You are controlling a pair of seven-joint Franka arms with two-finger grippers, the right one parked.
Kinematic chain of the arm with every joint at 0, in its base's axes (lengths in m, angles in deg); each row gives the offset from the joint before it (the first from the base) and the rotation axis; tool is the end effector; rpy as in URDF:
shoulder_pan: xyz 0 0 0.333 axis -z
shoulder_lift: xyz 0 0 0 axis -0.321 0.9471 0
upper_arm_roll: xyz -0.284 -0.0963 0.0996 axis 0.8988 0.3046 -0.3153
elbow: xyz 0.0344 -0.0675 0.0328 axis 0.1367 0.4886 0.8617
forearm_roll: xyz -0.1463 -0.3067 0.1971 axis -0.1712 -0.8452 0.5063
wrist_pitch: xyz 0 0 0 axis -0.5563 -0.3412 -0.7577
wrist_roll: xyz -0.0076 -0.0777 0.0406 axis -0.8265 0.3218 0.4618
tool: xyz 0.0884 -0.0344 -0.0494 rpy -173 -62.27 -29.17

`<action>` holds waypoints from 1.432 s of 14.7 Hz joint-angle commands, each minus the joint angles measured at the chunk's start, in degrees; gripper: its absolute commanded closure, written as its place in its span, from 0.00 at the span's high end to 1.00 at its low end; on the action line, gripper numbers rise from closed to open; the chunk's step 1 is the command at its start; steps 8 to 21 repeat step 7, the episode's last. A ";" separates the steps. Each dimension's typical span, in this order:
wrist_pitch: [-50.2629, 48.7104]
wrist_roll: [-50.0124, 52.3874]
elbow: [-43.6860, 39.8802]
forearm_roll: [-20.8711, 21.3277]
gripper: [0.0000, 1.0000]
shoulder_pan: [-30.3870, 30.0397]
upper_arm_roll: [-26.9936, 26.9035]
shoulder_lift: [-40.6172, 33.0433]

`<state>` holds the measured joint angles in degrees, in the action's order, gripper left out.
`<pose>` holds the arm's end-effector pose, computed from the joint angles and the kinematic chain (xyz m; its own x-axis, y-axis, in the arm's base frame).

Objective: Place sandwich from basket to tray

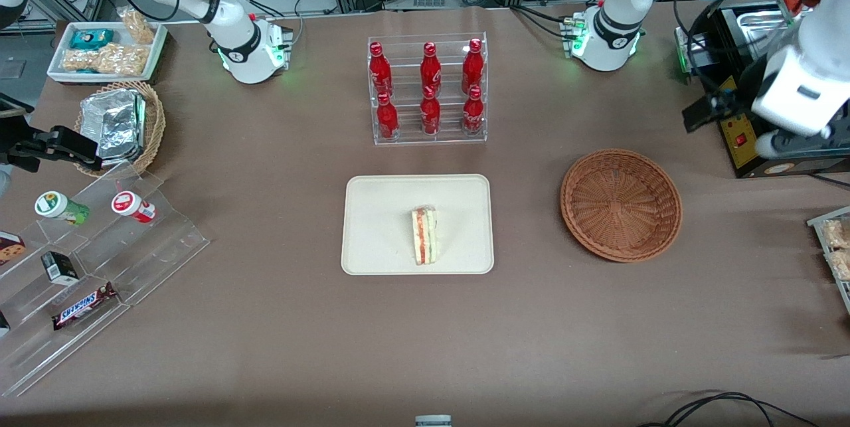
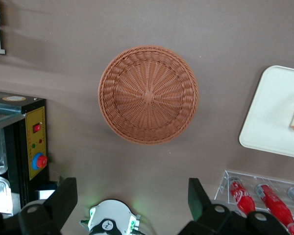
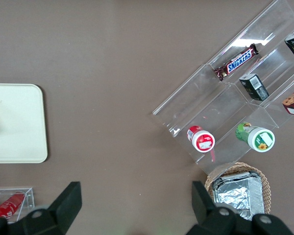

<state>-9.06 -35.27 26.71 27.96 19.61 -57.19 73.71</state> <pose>0.5317 -0.0785 0.6490 0.9709 0.1953 -0.1390 0.1866 -0.9797 -0.0733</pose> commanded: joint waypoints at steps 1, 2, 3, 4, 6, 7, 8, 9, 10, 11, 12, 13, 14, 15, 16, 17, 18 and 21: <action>-0.39 -0.84 0.64 -0.69 1.00 0.96 -0.93 -0.86; -0.39 -1.63 0.64 -0.68 1.00 0.96 -0.93 -1.03; -0.39 -3.29 0.64 -0.51 1.00 1.05 -0.93 -1.12; -0.39 -4.09 0.55 -0.94 1.00 0.96 -0.93 -1.30; -0.47 -4.45 0.82 -0.95 1.00 0.87 -1.01 -1.83; -0.47 -4.45 0.82 -0.95 1.00 0.79 -1.10 -1.83; -0.47 -4.45 0.82 -0.95 1.00 0.79 -1.10 -1.83; -0.47 -4.45 0.82 -0.95 1.00 0.79 -1.10 -1.83; -0.47 -4.45 0.82 -0.95 1.00 0.79 -1.10 -1.83; -0.47 -4.45 0.82 -0.95 1.00 0.79 -1.10 -1.83; -0.47 -4.45 0.82 -0.95 1.00 0.79 -1.10 -1.83; -0.47 -4.45 0.82 -0.95 1.00 0.79 -1.10 -1.83; -0.47 -4.45 0.82 -0.95 1.00 0.79 -1.10 -1.83; -0.47 -4.45 0.82 -0.95 1.00 0.79 -1.10 -1.83; -0.47 -4.45 0.82 -0.95 1.00 0.79 -1.10 -1.83; -0.47 -4.45 0.82 -0.95 1.00 0.79 -1.10 -1.83; -0.47 -4.45 0.82 -0.95 1.00 0.79 -1.10 -1.83; -0.47 -4.45 0.82 -0.95 1.00 0.79 -1.10 -1.83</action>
